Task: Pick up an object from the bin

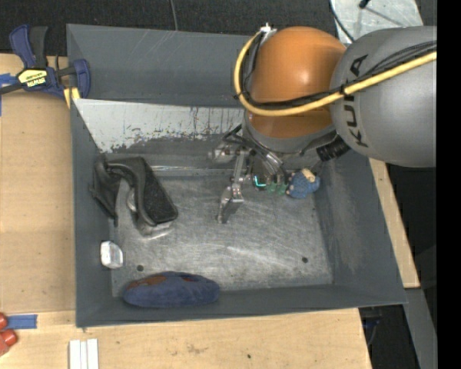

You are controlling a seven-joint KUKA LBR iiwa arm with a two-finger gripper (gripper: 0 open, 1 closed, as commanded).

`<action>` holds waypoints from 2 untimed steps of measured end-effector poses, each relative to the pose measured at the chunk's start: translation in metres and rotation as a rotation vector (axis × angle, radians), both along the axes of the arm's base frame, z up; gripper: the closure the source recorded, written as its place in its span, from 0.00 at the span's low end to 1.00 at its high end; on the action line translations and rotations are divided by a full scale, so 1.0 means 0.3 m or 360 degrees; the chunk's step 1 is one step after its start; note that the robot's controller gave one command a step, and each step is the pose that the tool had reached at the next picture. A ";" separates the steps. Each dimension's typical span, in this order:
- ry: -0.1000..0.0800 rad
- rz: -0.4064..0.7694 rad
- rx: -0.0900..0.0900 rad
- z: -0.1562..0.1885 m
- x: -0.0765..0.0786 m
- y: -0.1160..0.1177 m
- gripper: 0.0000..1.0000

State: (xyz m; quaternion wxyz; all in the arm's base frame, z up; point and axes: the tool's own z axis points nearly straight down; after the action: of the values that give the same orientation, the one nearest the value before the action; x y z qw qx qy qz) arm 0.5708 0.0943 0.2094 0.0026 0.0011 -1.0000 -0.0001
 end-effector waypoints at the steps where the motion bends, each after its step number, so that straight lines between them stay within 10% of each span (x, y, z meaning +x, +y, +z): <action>1: -0.0001 -0.0122 0.0001 -0.304 0.063 0.243 0.00; 2: -0.0057 0.0189 -0.0003 -0.402 -0.046 0.226 0.00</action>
Offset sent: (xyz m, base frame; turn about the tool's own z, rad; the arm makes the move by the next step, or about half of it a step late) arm 0.0201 0.0693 -0.0867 0.0827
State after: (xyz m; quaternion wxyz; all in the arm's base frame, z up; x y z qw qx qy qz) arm 0.5569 0.1620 0.0888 -0.0152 0.0604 -0.9981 0.0009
